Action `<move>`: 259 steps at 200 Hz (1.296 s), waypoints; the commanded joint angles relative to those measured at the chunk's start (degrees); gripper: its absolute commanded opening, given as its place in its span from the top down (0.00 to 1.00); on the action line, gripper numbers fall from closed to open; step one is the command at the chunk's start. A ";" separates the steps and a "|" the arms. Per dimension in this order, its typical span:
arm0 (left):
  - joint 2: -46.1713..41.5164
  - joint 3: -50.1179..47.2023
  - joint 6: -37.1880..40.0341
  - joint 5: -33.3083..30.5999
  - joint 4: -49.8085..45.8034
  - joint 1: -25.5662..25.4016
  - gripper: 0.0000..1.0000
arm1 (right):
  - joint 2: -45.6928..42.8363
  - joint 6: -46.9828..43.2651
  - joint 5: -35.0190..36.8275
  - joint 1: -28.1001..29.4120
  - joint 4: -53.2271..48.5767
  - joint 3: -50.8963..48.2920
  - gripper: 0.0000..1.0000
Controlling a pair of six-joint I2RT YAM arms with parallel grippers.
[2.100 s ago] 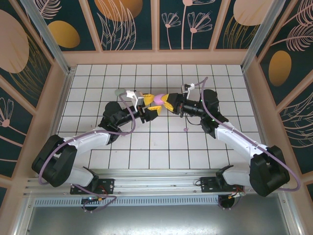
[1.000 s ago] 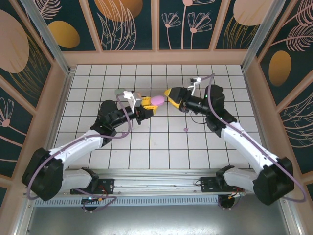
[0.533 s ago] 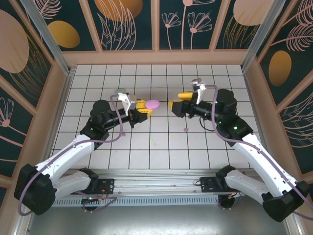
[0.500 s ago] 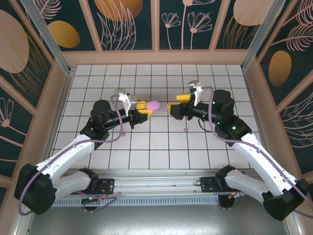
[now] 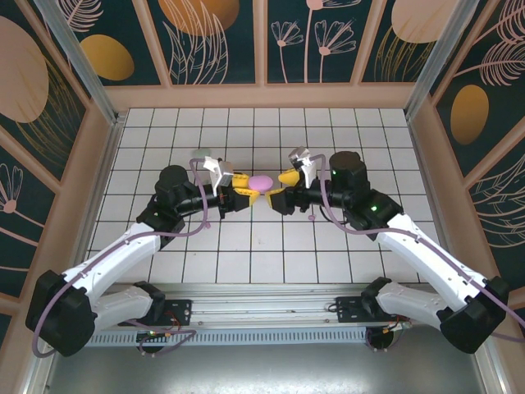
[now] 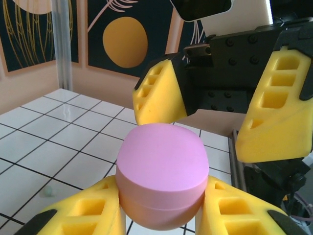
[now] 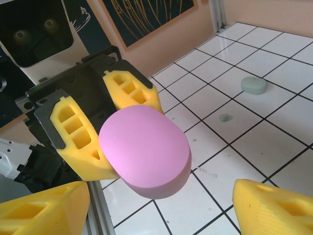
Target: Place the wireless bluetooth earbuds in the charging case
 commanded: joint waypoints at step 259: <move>0.49 -1.03 -3.45 6.08 4.56 0.23 0.92 | 7.38 9.34 -3.43 -5.94 3.89 7.09 0.39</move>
